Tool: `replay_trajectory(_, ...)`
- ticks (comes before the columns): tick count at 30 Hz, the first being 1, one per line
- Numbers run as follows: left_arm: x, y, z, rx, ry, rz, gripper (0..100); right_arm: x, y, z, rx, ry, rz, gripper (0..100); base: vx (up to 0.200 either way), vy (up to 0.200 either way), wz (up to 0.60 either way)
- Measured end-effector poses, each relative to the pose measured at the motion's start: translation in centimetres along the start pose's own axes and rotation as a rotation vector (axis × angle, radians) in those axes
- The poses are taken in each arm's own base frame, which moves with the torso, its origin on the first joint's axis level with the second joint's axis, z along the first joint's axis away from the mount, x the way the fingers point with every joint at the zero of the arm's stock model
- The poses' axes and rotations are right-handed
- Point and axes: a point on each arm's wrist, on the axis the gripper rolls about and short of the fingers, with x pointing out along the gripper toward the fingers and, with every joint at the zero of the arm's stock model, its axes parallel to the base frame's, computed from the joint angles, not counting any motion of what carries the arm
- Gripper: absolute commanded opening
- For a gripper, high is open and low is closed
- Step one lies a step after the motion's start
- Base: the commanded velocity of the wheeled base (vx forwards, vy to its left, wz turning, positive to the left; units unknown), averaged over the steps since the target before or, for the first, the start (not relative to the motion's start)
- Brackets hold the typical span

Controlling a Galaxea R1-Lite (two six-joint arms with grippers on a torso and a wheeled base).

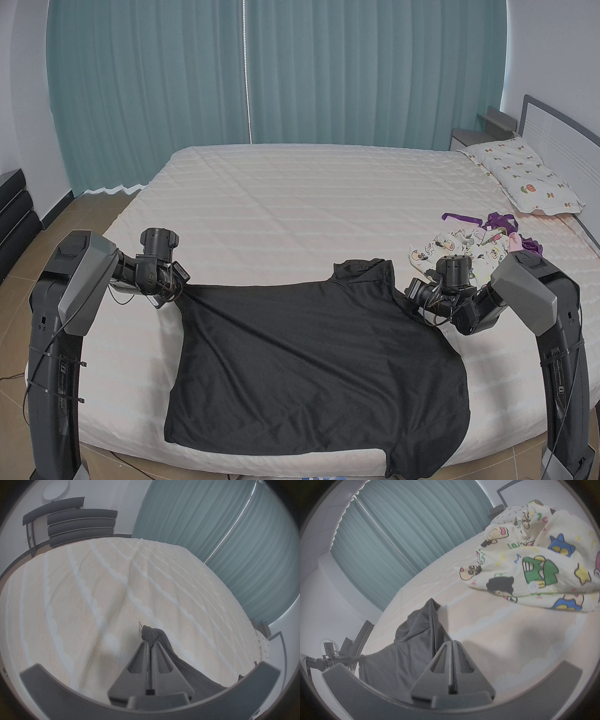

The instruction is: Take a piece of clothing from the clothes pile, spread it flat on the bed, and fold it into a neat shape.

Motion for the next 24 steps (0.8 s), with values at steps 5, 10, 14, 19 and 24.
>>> replay_trajectory(5,-0.3,0.0,0.1,0.0,-0.001,-0.002,0,-0.1,0.1,0.7,0.001,-0.023,-0.005,0,0.0,0.0,0.0)
replay_trajectory(10,-0.5,-0.1,0.3,-0.001,-0.002,-0.004,0,-0.3,0.8,0.8,-0.009,-0.02,0.013,100,0.0,0.0,0.0)
replay_trajectory(14,-0.6,-0.1,0.3,-0.002,-0.003,-0.005,0,-0.2,1.8,0.9,-0.022,-0.019,0.034,100,0.0,0.0,0.0)
replay_trajectory(19,-0.7,-0.2,0.4,-0.015,-0.005,-0.006,0,0.5,3.2,0.7,-0.035,-0.009,0.043,100,0.0,0.0,0.0)
replay_trajectory(24,-0.9,-0.3,0.4,-0.026,-0.007,-0.009,0,1.7,4.2,0.8,-0.043,-0.024,0.054,100,0.0,0.0,0.0)
